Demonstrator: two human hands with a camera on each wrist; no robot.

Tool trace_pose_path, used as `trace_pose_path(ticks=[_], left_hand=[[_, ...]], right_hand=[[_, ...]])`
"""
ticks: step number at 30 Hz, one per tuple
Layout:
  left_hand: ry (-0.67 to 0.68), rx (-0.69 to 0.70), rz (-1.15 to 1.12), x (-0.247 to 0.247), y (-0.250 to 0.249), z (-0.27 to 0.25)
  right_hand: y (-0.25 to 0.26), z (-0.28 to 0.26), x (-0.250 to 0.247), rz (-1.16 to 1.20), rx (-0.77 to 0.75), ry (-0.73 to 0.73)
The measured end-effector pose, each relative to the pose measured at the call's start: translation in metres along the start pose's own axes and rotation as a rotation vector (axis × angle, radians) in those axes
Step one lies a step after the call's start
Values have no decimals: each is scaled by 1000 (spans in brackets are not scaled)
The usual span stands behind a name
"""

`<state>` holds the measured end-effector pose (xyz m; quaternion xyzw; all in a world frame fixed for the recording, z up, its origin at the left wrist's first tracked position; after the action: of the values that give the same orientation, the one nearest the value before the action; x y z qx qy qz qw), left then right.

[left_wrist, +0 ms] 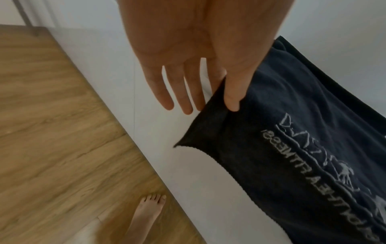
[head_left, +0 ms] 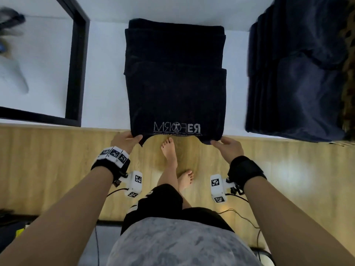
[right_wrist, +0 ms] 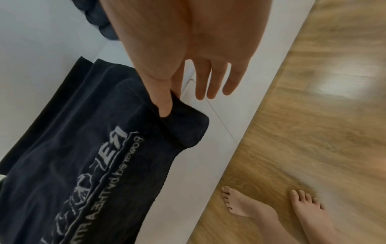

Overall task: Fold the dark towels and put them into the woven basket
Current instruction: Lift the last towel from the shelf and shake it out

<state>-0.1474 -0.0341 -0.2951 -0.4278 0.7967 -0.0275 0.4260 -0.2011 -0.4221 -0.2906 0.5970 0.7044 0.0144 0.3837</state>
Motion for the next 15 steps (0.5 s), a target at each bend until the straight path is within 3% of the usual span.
trace_pose_path(ticks=[10, 15], left_hand=[[-112, -152, -233, -14, 30, -20], [-144, 5, -407, -41, 17, -46]], right_hand=[[-11, -17, -18, 12, 27, -133], [9, -36, -36, 184, -119, -174]])
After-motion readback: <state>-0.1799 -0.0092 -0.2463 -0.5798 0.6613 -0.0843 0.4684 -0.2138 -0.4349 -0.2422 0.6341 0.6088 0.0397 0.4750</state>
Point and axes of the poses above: each hand's wrist, its own z-axis towards the middle knuckle, its own x-axis out of the palm, y = z × x, the point moved 8 cm from there along z, towards the middle knuckle, and after that the axes turned 6 degrees about -y, right-handed, at the moved point
